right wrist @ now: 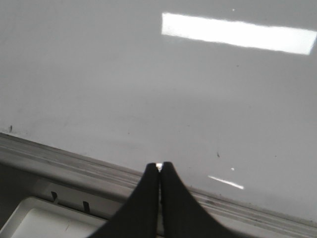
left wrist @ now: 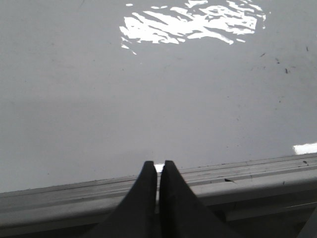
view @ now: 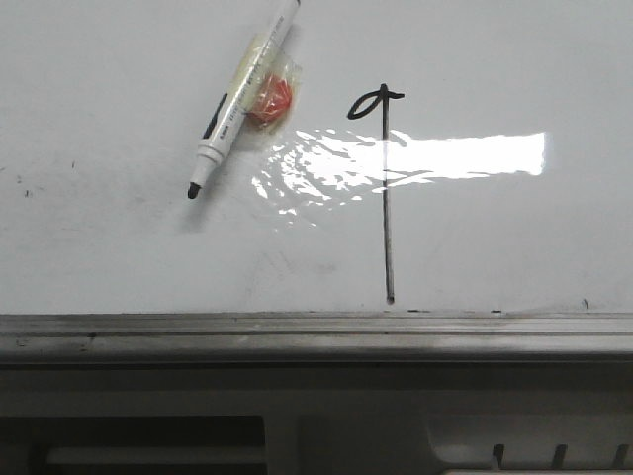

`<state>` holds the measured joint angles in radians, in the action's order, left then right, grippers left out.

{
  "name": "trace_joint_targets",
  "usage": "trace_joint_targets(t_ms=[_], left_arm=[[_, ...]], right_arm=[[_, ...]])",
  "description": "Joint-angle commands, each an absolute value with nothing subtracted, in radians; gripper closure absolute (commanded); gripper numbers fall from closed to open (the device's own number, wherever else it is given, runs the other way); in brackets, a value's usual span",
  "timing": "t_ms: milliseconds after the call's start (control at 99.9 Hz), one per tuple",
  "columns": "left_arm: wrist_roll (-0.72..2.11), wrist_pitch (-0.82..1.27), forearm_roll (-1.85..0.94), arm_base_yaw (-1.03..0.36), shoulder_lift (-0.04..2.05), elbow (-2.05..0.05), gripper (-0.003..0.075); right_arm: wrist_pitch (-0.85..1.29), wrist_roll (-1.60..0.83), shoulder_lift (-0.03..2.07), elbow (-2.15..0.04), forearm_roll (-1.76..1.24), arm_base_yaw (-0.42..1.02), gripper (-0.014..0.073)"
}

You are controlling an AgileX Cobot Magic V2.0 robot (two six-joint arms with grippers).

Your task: Write number 9 on whiteboard

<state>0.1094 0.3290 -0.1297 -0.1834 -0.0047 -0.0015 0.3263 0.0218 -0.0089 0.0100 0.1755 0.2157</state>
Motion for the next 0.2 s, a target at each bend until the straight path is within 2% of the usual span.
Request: trace_joint_targets(t_ms=[0, 190], left_arm=[[0.100, 0.281, -0.139, -0.180, -0.034, 0.028, 0.0738], [0.100, 0.281, -0.139, -0.180, -0.034, 0.028, 0.0738]], right_arm=[[0.295, 0.022, -0.030, 0.038, 0.193, 0.209, 0.0638], [0.295, 0.022, -0.030, 0.038, 0.193, 0.209, 0.0638]])
